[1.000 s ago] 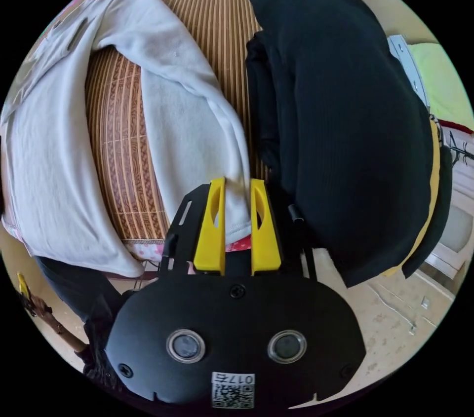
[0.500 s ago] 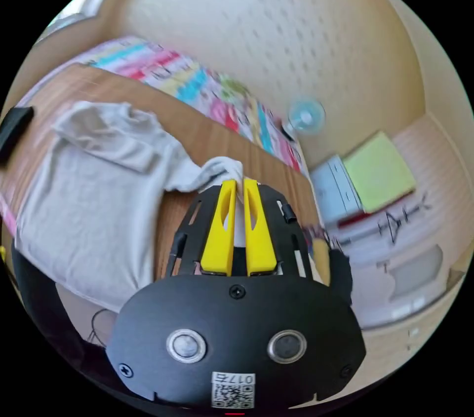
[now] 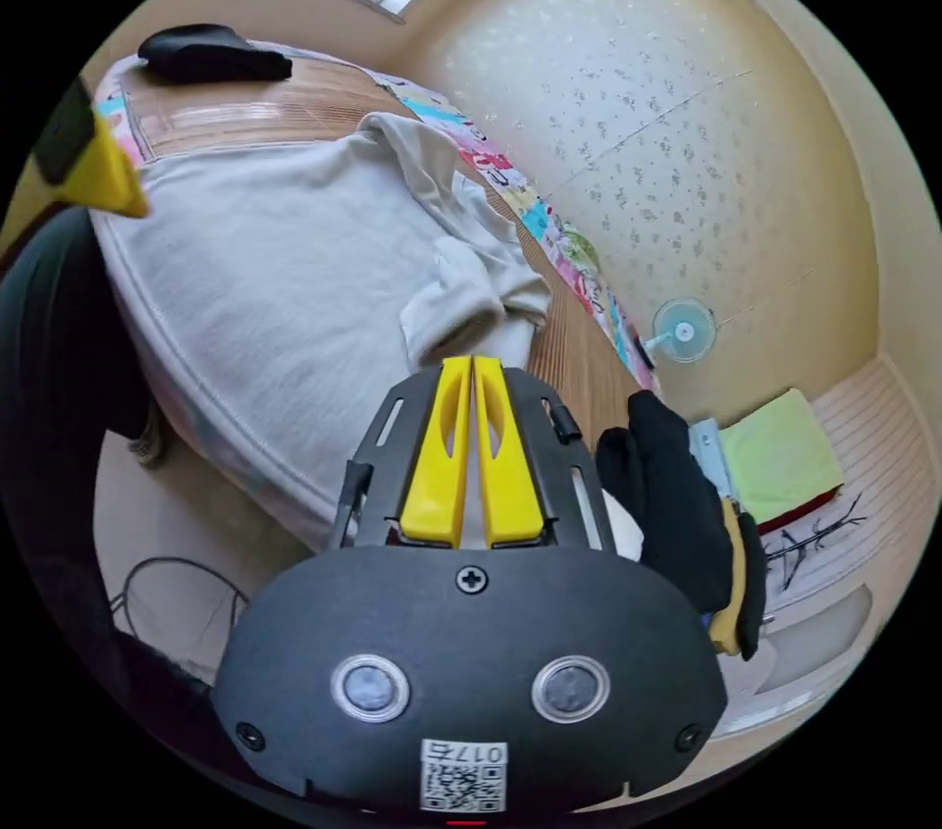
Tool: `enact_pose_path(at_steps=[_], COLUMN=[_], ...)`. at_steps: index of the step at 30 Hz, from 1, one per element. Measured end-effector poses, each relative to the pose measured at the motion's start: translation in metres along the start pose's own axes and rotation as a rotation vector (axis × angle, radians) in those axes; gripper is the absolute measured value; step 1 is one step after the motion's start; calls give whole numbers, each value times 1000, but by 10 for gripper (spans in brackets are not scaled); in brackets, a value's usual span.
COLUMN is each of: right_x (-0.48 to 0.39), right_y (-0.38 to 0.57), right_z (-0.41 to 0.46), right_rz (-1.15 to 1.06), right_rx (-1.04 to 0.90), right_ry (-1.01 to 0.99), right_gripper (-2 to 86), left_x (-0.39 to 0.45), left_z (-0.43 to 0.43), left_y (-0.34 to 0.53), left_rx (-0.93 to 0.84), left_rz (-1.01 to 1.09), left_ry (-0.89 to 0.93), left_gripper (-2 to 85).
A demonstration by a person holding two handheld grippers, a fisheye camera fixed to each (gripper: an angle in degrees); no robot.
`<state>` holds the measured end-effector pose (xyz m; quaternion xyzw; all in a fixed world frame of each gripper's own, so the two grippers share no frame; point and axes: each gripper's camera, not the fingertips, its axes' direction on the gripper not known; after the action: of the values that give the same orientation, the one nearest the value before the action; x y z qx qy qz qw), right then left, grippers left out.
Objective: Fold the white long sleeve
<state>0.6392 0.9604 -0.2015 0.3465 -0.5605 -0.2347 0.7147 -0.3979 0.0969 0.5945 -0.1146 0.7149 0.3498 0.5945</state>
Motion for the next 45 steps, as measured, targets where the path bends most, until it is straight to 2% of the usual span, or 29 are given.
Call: enact_pose_path(at_steps=[4, 6, 10, 13, 18, 20, 22, 23, 25, 26, 28, 31, 33, 34, 35, 39, 41, 42, 44, 45], right_x=[60, 90, 153, 174, 218, 231, 247, 260, 278, 288, 303, 328, 345, 357, 372, 464, 553, 575, 649, 662], right_y=[14, 14, 25, 33, 38, 35, 35, 36, 38, 38, 32, 3, -25, -48, -68, -76, -41, -30, 15, 24], right_z=[-9, 8, 87, 148, 189, 192, 178, 163, 139, 124, 101, 70, 58, 50, 43, 25, 26, 29, 54, 62], right_rz=[116, 211, 401, 394, 422, 396, 400, 410, 438, 461, 474, 479, 504, 507, 518, 672, 797, 828, 929, 949], right_rx=[-19, -95, -354, -530, -591, -584, -491, -404, -291, -230, -125, 17, 59, 79, 99, 202, 286, 307, 322, 305], right_ry=[-234, -319, -652, -920, -1102, -1159, -1201, -1204, -1176, -1147, -1082, -973, -917, -897, -874, -671, -616, -613, -581, -567], right_gripper=[4, 4, 7, 12, 18, 39, 86, 131, 204, 251, 273, 278, 268, 210, 106, 54, 44, 42, 31, 29], left_x=[26, 33, 49, 66, 43, 51, 58, 60, 63, 63, 68, 90, 105, 115, 120, 143, 140, 134, 122, 114], left_z=[28, 38, 63, 97, 166, 162, 132, 118, 61, 49, 16, 3, 6, 9, 11, -12, -20, -14, 14, 47], left_y=[-71, -101, -146, -155, -127, -116, -122, -124, -135, -137, -143, -153, -161, -165, -167, -167, -165, -169, -189, -211], left_rx=[-38, -46, -72, -193, -425, -379, -293, -241, -44, 0, 126, 183, 184, 186, 185, 269, 310, 311, 251, 165], left_rz=[121, 157, 269, 386, 413, 461, 375, 349, 241, 217, 164, 162, 165, 163, 165, 253, 263, 247, 232, 252], left_ry=[-10, -56, -151, -288, -539, -582, -462, -394, -91, -28, 147, 228, 244, 258, 265, 273, 184, 73, -74, -138], left_gripper=[105, 107, 134, 146, 104, 57, 38, 37, 37, 37, 38, 38, 40, 47, 51, 83, 85, 87, 107, 118])
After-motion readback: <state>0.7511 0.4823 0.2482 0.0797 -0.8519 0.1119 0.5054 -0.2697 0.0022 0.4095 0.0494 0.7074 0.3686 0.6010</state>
